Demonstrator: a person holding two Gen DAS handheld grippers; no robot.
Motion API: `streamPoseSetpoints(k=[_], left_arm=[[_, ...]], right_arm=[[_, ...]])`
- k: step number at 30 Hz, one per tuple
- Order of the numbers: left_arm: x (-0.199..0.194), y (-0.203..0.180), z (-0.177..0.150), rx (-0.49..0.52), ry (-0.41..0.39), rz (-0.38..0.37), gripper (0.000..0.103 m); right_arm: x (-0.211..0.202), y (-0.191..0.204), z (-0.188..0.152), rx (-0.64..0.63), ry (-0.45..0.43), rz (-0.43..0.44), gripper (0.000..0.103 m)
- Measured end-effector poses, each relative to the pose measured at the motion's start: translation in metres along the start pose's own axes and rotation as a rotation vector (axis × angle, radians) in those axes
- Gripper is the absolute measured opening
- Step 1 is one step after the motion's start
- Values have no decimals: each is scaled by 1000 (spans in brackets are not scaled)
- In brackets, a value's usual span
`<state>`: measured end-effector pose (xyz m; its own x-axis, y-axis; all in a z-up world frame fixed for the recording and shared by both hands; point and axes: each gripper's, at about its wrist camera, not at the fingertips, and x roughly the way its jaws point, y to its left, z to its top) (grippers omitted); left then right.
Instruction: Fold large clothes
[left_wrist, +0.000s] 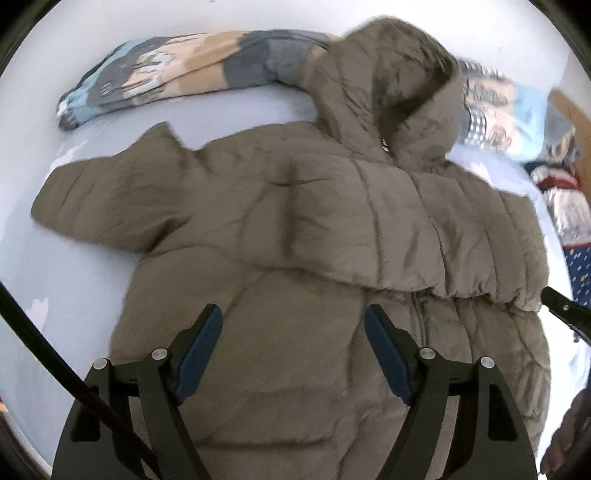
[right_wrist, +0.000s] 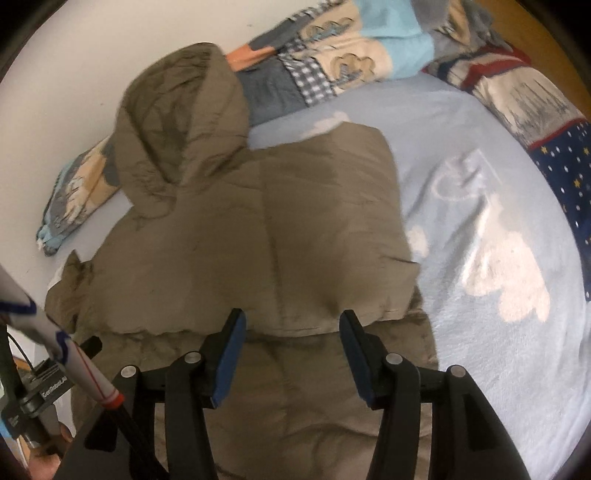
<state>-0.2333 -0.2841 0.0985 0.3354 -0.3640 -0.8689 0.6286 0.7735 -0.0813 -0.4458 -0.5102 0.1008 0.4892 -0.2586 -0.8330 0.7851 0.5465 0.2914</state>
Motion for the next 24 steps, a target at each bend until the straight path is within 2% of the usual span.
streamPoseSetpoints(k=[4,8,10,13,18,22,24], left_arm=[[-18,46,-10,-70,-29,-22,78],[-23,88,-16,-106,-81,30,78],[-19,114,-14,-170,-84,38,78],[-13,142,-1,-244,-64,-15,78],[-10,190,19,-332,-96,26,78],[-5,233,18,-454,-73,-43,78],[-7,253,19,-478,-78,-43,78]], right_arm=[[-8,18,-10,-36,-4,21,67],[-10,36,-20,-87,5,32,68],[-8,43,-25,-114,11,19,68],[-1,54,-33,-150,27,-4,68],[12,71,-44,-169,64,-4,68],[14,90,-56,-224,74,-15,68],[13,99,-65,-250,80,-13,68]])
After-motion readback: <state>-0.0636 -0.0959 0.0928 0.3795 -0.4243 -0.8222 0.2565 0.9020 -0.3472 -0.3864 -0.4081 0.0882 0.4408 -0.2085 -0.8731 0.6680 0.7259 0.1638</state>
